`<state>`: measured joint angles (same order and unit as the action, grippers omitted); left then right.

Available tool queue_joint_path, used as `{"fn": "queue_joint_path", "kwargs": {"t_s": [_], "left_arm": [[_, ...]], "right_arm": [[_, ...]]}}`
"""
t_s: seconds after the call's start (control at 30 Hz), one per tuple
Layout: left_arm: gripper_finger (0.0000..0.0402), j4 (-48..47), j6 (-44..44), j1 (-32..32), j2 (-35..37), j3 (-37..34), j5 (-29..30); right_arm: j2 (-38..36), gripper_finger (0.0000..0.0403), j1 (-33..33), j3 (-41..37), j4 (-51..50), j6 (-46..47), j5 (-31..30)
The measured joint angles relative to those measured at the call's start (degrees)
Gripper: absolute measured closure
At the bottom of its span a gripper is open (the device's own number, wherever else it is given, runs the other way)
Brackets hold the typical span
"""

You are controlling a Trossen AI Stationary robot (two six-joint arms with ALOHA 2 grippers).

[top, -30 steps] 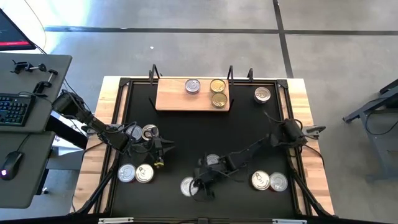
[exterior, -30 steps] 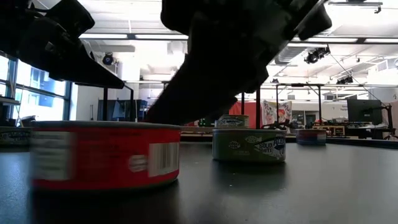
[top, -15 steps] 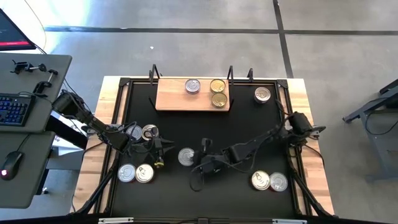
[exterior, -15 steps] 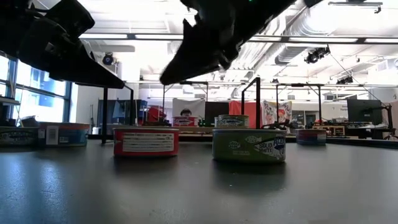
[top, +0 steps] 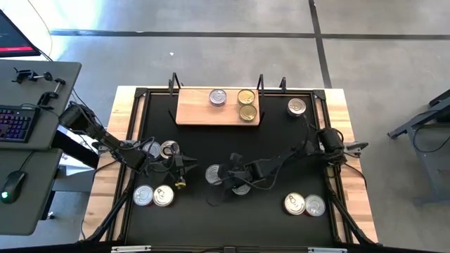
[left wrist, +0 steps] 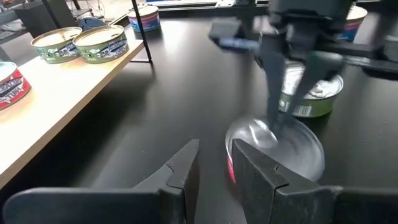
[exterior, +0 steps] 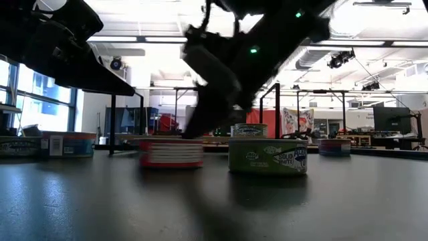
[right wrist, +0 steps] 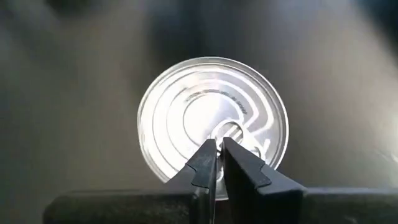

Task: Stack canned seafood by type on shelf
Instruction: Put the red tuna can on the shelf aligned with the other red tuna can

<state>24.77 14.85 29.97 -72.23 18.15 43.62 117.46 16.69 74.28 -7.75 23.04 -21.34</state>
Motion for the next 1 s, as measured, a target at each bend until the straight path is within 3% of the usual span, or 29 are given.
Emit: {"fn": "queue_joint_path", "kwargs": {"t_s": [0.2,0.3,0.4,0.57,0.73,0.87,1.0], "left_arm": [[0.0317,-0.1,0.0,0.0,0.0,0.0,0.0],[0.0317,-0.1,0.0,0.0,0.0,0.0,0.0],[0.0317,-0.1,0.0,0.0,0.0,0.0,0.0],[0.0317,-0.3,0.0,0.0,0.0,0.0,0.0],[0.0317,-0.4,0.0,0.0,0.0,0.0,0.0],[0.0317,-0.5,0.0,0.0,0.0,0.0,0.0],[0.0317,-0.5,0.0,0.0,0.0,0.0,0.0]], "right_arm": [[-4.5,0.0385,0.4,-0.2,-7.3,2.6,-10.7],[-5.0,0.0385,0.9,-0.1,-5.2,2.4,-10.2],[-3.6,0.0378,1.6,-0.1,-0.4,-0.9,-5.1],[0.6,0.0322,3.0,-0.1,9.8,-10.8,-2.4],[4.9,0.0273,4.5,-0.1,12.7,-20.4,-10.5],[6.9,0.0275,5.1,-0.1,12.7,-21.1,-15.2],[7.7,0.0308,5.4,0.1,11.9,-22.9,-16.2]]}}
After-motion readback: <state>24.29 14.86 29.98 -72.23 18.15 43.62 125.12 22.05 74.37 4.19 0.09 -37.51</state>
